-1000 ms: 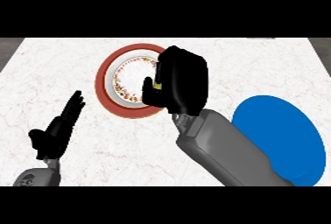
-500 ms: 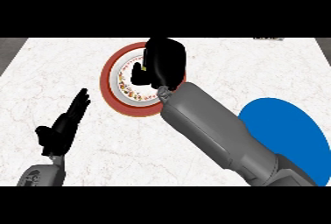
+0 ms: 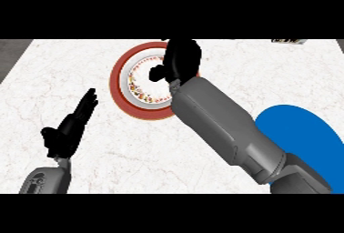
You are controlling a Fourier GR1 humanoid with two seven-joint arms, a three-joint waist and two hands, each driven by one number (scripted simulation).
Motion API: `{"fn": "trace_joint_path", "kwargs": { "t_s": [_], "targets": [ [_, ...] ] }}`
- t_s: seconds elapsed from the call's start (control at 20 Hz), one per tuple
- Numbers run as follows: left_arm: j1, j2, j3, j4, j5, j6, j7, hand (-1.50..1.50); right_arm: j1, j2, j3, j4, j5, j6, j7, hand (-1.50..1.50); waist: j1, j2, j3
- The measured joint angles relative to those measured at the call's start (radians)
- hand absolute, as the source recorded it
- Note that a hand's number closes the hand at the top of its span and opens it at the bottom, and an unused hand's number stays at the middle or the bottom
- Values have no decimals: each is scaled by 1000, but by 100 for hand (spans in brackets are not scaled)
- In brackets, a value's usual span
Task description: Pick the pear from the plate and place it in the plate
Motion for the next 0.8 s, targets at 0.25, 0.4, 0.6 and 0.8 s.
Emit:
{"fn": "trace_joint_path", "kwargs": {
  "t_s": [0.25, 0.4, 0.6, 0.8],
  "targets": [
    [-3, -6, -2, 21, -11, 5, -19, 0, -12, -1, -4, 44, -78, -122, -31, -150, 4, 2, 0],
    [-14, 2, 9, 21, -6, 4, -9, 0, 17, -1, -12, 24, -98, -243, -71, -150, -4, 0, 1],
    [5, 14, 29, 15, 8, -3, -11, 0, 71, -2, -45, -39, -150, -363, -138, -150, -28, -8, 2],
    [32, 25, 53, 21, 18, -4, -28, 0, 191, -1, -89, -166, -229, -430, -264, -150, -61, -13, 3]
  ]
}}
